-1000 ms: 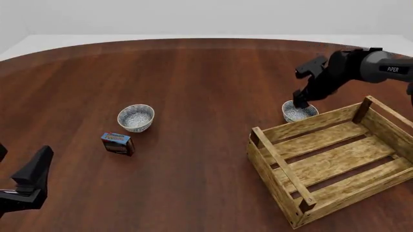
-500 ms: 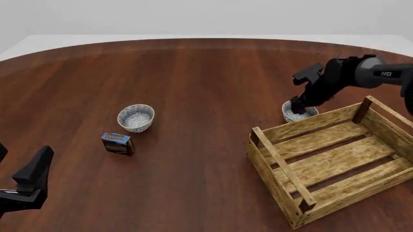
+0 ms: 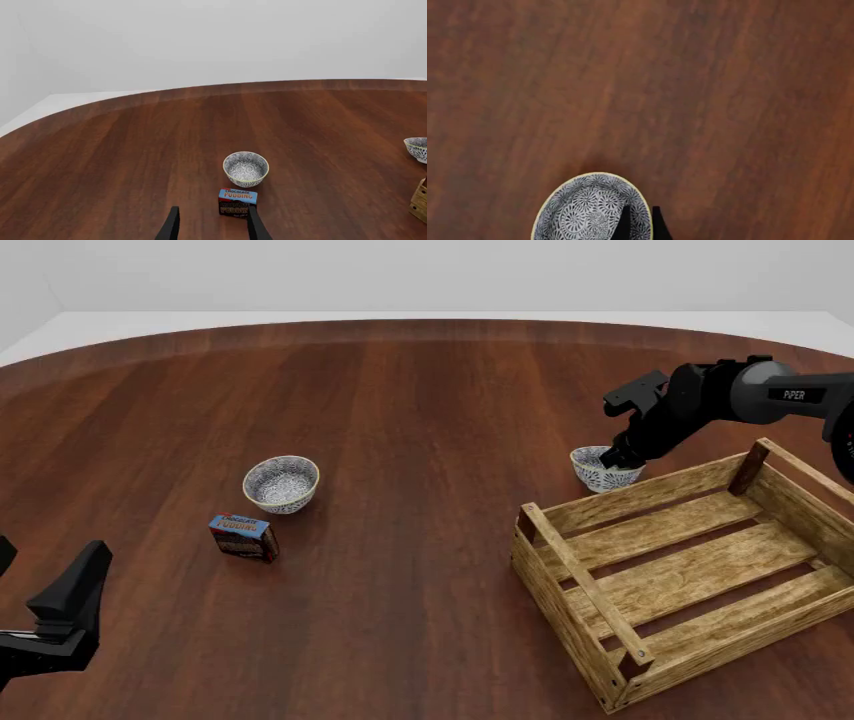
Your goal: Stack the right bowl on the left bowl and place them in the tray.
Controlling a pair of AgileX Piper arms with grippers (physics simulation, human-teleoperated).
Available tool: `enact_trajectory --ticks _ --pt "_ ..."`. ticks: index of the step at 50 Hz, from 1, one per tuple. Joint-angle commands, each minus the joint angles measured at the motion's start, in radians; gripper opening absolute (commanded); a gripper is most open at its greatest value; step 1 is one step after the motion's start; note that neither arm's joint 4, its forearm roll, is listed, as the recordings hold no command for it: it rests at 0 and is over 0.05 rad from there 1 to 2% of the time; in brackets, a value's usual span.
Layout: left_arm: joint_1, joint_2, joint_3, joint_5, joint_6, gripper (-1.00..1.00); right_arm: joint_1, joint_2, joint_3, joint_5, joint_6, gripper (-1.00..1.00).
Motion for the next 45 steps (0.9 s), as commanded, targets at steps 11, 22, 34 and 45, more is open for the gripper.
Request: enact_trajectory --ticks 11,22,34,45 --pt "-0.001 0.005 0.0 -0.006 -0.002 1.0 0.021 -0.015 -0.039 0.034 0.011 -1.0" --pt "-0.001 -0.004 0.0 0.001 -0.004 1.0 0.044 -0.06 -0.113 0.094 0.026 -1.0" --pt "-0.004 -0.029 0.0 0.019 -0.01 1.0 0.067 -0.123 -0.18 0.153 0.026 -1.0" --pt "-0.005 -0.068 0.0 0.052 -0.017 1.0 0.115 -0.147 -0.244 0.176 0.068 -1.0"
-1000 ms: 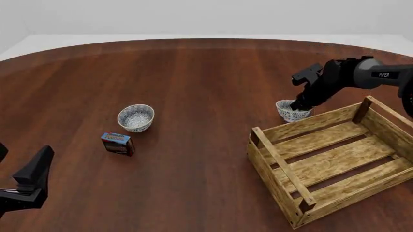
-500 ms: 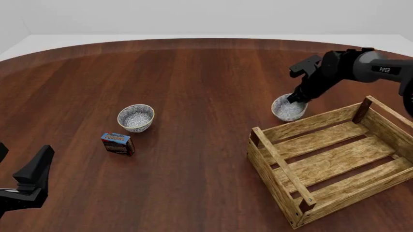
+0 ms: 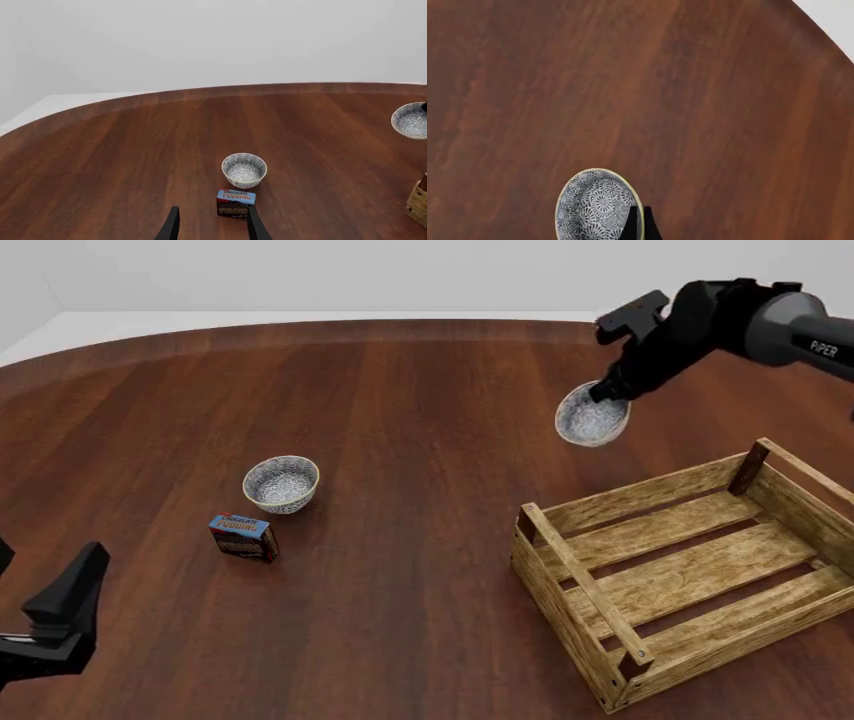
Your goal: Stack the right bowl on the left bowl and place them in the tray.
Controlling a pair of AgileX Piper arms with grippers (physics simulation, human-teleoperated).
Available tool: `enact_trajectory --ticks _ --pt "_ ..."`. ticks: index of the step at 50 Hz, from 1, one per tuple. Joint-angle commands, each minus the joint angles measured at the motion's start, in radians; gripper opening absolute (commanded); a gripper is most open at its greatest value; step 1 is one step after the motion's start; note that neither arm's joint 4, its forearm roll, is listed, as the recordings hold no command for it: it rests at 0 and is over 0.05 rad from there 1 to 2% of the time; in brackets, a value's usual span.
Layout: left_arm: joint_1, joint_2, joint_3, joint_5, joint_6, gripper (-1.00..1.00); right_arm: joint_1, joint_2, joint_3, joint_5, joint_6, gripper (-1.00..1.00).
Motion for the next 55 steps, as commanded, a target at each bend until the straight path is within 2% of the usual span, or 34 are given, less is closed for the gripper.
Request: enact_trajectory --ticks 1,4,5,19,29,41,44,55 --pt "-0.001 -0.037 0.0 0.03 -0.007 1.0 0.051 -0.034 -0.081 0.034 0.048 -1.0" --pt "-0.001 -0.044 0.0 0.036 -0.007 1.0 0.072 -0.037 -0.092 0.033 0.052 -1.0" --pt "-0.001 -0.051 0.0 0.041 -0.008 1.0 0.108 -0.039 -0.121 0.035 0.087 -1.0" --pt "0.002 -0.08 0.0 0.066 -0.013 1.0 0.301 -0.028 -0.225 0.041 0.197 -1.0" --pt "0.002 -0.093 0.0 0.077 -0.013 1.0 0.391 0.01 -0.296 0.026 0.262 -1.0" --pt "0.002 -0.095 0.001 0.079 -0.012 1.0 0.489 0.008 -0.286 -0.016 0.336 -1.0" --pt "0.002 -0.096 0.001 0.08 -0.011 1.0 0.527 0.002 -0.254 -0.041 0.361 -1.0" --pt "0.001 -0.093 0.0 0.08 -0.01 1.0 0.587 -0.003 -0.189 -0.121 0.438 -1.0"
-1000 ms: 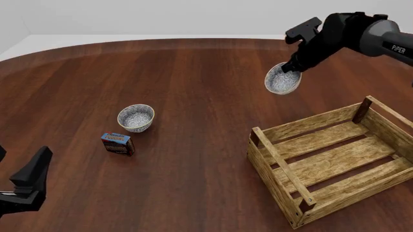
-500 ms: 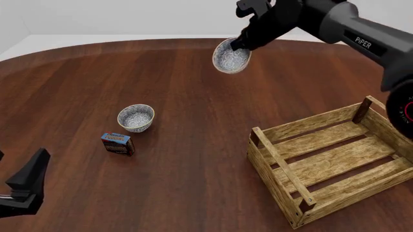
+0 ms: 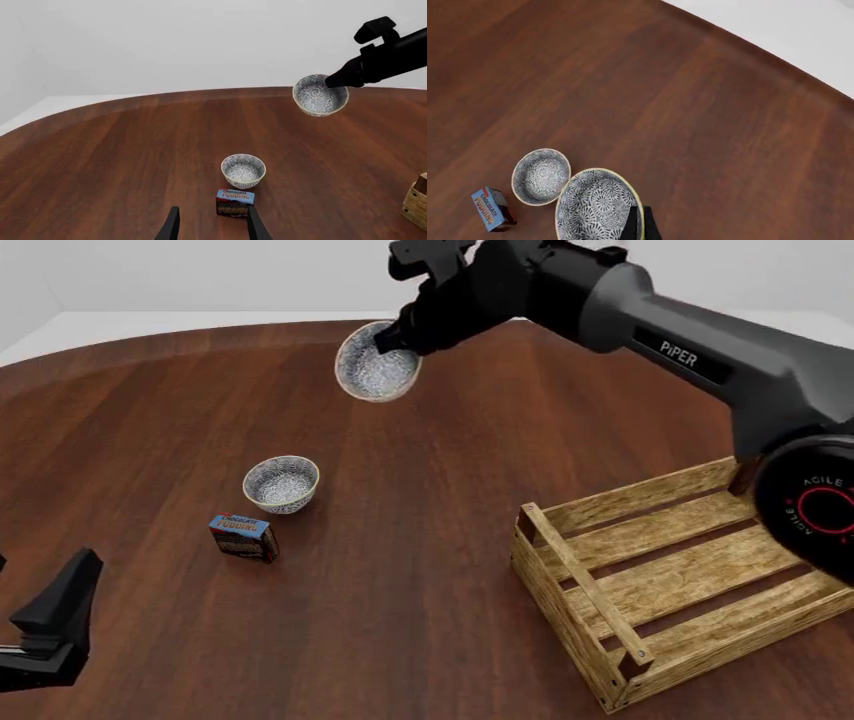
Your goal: Stack the right bowl on the left bowl and place them in the tray.
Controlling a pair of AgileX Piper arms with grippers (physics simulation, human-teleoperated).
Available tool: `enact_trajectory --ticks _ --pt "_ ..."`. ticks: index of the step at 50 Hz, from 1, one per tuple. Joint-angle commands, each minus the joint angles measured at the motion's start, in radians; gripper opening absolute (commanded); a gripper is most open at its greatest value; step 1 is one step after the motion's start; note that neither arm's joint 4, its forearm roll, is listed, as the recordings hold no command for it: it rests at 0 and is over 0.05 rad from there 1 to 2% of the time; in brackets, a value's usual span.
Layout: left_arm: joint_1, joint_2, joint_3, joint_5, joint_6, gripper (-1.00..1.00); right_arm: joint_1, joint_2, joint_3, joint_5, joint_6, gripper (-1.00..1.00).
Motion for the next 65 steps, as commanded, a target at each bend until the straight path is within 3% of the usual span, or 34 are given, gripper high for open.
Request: enact_trajectory --ticks 1,12,13,26,36,51,65 --pt "-0.001 0.0 0.0 0.001 0.002 1.0 0.076 -0.008 0.049 -0.076 0.088 -1.0" --pt "-0.001 0.005 0.0 -0.003 0.002 1.0 0.11 0.016 0.065 -0.138 0.159 -1.0" --pt "-0.001 0.008 0.0 -0.006 0.002 1.0 0.111 0.033 0.053 -0.148 0.187 -1.0" --pt "-0.001 -0.001 0.0 0.002 -0.002 1.0 0.125 0.129 -0.006 -0.178 0.251 -1.0" --pt "-0.002 0.001 0.0 0.0 -0.007 1.0 0.131 0.196 -0.052 -0.197 0.289 -1.0" --pt "-0.003 0.007 0.0 -0.005 -0.016 1.0 0.166 0.23 -0.024 -0.265 0.352 -1.0" --pt "-0.005 0.024 0.0 -0.021 -0.021 1.0 0.187 0.312 -0.105 -0.248 0.37 -1.0"
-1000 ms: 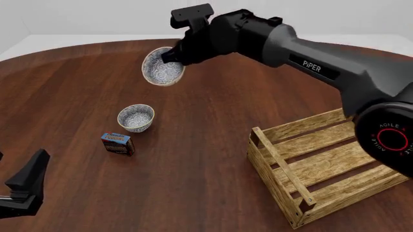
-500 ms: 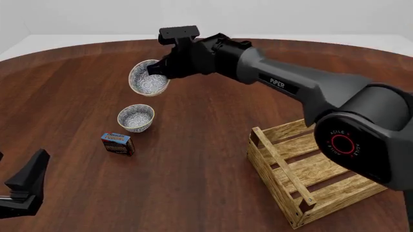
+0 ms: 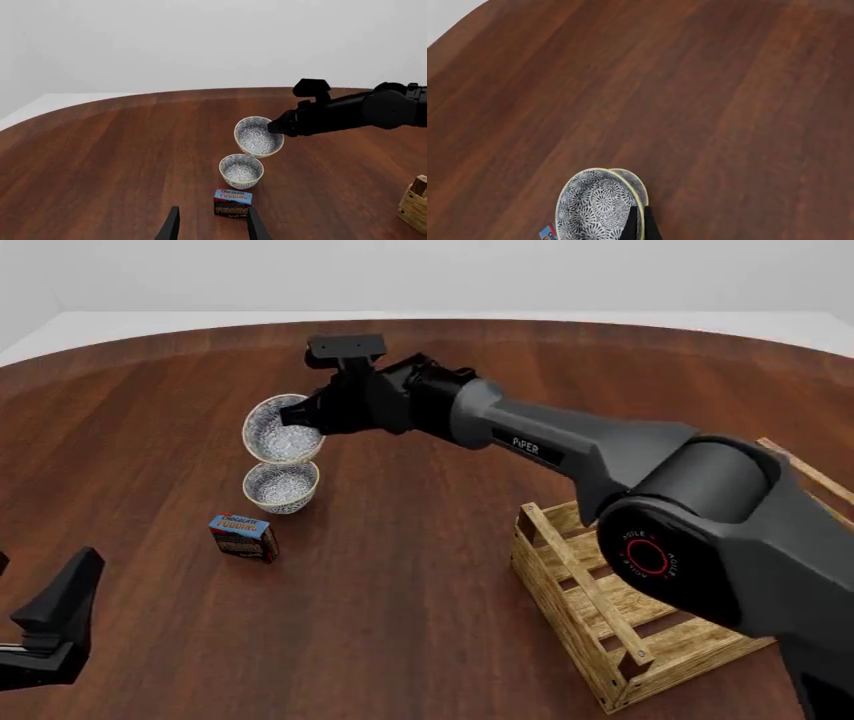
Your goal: Stack the right bowl on the left bowl and place them in the tray.
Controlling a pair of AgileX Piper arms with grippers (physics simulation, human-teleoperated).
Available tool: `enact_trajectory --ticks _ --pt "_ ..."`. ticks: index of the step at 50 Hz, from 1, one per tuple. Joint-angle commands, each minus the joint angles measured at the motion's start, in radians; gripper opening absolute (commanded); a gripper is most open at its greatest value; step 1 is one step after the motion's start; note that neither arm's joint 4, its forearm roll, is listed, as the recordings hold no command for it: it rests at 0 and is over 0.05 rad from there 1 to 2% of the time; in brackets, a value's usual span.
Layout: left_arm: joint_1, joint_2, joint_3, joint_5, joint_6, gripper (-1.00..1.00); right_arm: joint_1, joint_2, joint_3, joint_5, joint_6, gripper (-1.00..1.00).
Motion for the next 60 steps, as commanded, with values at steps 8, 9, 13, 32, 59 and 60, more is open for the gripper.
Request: enact_trajectory --ticks 8,9,13,32,59,60 --pt "-0.002 0.01 0.0 -0.01 -0.009 1.0 0.011 0.089 -0.086 0.012 0.026 -1.0" --pt "-0.002 0.007 0.0 -0.008 -0.009 1.0 0.008 0.103 -0.096 0.015 0.026 -1.0" --pt "-0.002 0.001 0.0 -0.003 -0.011 1.0 0.004 0.136 -0.127 0.025 0.026 -1.0" --pt "-0.005 -0.009 0.0 0.009 -0.013 1.0 0.008 0.222 -0.215 0.054 0.041 -1.0" --pt "-0.01 0.002 0.0 -0.004 -0.026 1.0 0.011 0.296 -0.31 0.109 0.014 -1.0" --pt "-0.01 0.001 0.0 -0.003 -0.027 1.0 0.011 0.304 -0.323 0.115 0.015 -1.0"
